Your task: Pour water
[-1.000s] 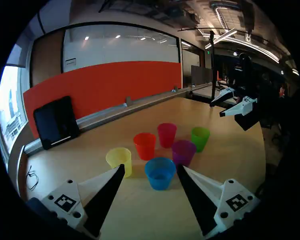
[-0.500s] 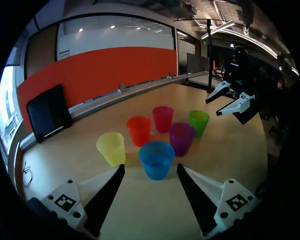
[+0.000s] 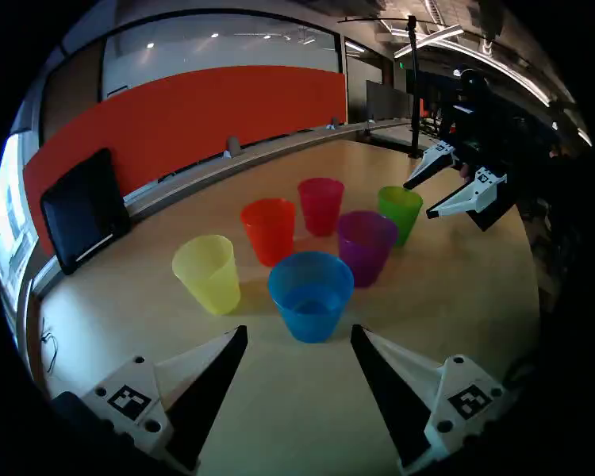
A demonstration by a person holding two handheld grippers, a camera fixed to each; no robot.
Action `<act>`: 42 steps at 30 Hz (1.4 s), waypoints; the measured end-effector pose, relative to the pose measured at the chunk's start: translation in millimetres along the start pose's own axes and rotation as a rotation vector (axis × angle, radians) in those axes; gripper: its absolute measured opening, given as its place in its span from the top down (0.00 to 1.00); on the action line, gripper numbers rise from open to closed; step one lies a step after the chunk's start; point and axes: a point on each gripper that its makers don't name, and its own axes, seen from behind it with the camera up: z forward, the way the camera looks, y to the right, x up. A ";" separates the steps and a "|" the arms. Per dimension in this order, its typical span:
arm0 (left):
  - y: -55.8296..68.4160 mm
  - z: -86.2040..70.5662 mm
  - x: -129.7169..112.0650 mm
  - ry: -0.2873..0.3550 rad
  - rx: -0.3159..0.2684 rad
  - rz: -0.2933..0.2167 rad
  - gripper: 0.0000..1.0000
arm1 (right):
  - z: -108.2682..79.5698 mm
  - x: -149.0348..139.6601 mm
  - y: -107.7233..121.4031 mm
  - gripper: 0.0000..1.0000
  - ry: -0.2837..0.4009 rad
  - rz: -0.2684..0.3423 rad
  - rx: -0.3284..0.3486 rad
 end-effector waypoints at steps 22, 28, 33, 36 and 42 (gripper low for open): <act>6.1 41.1 -0.2 -0.049 -0.050 0.018 0.03 | 35.2 -5.7 -1.6 0.00 -0.049 -0.020 0.029; 8.2 49.3 3.6 -0.053 -0.059 0.027 0.03 | 38.7 -1.9 -1.7 0.00 -0.047 -0.019 0.034; 9.8 54.9 5.4 -0.057 -0.065 0.025 0.03 | 40.6 -0.6 -1.7 0.00 -0.046 -0.017 0.036; 10.3 56.8 6.7 -0.058 -0.068 0.021 0.03 | 41.2 -0.4 -2.3 0.00 -0.046 -0.016 0.040; 11.1 59.0 8.9 -0.059 -0.075 0.020 0.03 | 41.6 -0.7 -2.2 0.00 -0.045 -0.016 0.041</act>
